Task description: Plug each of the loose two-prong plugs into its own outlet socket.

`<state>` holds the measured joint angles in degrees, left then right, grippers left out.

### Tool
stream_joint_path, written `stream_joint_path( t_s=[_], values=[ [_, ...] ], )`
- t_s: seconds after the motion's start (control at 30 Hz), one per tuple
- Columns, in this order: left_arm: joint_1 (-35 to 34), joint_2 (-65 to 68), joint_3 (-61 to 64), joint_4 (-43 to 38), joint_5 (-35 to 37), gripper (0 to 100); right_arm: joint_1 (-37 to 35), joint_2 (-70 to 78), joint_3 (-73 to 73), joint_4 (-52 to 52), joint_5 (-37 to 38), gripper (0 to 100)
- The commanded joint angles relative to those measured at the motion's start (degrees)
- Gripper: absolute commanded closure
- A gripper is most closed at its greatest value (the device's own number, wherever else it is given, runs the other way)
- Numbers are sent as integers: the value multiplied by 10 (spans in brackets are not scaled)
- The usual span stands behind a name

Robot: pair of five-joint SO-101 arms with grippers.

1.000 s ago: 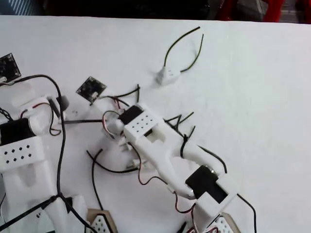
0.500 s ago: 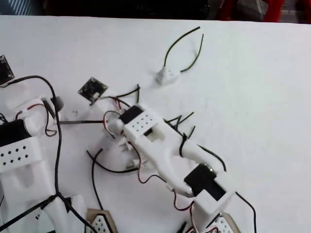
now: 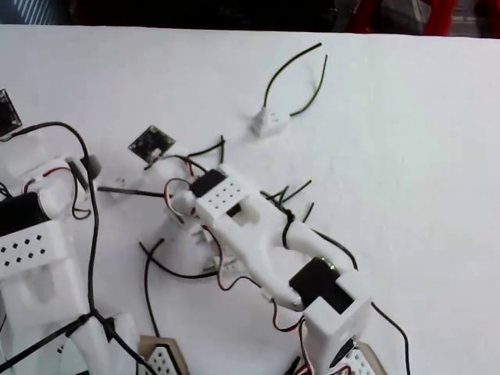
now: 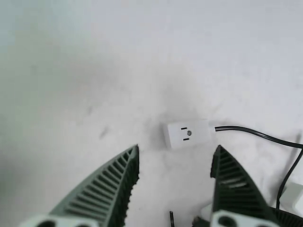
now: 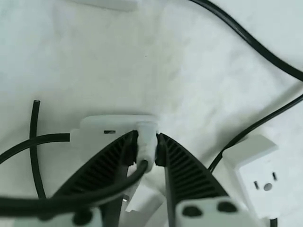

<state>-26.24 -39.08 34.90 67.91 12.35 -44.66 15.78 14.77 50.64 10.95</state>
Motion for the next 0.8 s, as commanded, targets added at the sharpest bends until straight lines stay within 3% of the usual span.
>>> stream_joint_path(
  t_s=[0.0, 0.17, 0.33, 0.53, 0.77],
  values=[
    [-5, -24, -3, -10, 1, 754, 3, 10, 12, 15, -1, 982],
    [-5, -24, -3, -10, 1, 754, 7, 2, 11, 18, -4, 982],
    [-5, -24, -3, -10, 1, 754, 70, -81, 9, 18, -11, 981],
    [-4, -24, -2, -11, 1, 754, 175, -194, 12, -46, -166, 981],
    [-4, -24, -2, -11, 1, 754, 273, -182, 21, -196, -305, 981]
  ],
)
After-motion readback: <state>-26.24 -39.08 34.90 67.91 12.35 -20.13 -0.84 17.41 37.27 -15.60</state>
